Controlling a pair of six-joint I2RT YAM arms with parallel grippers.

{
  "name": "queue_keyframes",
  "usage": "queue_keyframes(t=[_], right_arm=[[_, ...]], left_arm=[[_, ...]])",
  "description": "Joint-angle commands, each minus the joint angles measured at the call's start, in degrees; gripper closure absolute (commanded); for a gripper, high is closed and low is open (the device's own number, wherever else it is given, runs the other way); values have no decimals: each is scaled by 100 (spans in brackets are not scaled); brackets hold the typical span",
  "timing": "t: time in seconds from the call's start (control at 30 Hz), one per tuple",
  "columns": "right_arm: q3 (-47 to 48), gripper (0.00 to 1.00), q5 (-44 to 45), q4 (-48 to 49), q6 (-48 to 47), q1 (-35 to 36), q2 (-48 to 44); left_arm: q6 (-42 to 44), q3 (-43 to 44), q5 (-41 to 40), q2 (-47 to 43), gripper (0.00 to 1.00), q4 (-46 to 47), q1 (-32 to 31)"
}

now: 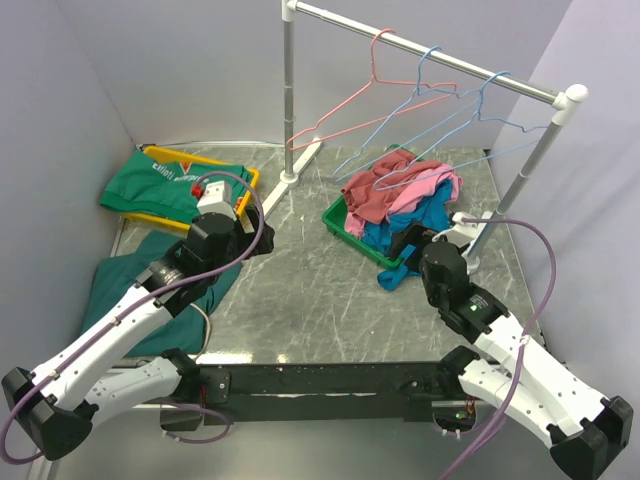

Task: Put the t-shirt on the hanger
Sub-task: Pick up the T-shirt and place it in the bin.

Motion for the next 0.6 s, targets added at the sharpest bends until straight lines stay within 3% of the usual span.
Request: queue_keyframes(t=[0.0,0.37,0.57], right_arm=[[275,0,-12,-20,-39,2,165],[441,0,-232,33,-127,2,587],[915,0,-233,156,-127,2,1342]], left_arm=[[-6,-37,200,-140,4,93,-11],[-76,-72,279,-201,4,93,-11],[-146,-37,402,-17,4,128,-11]])
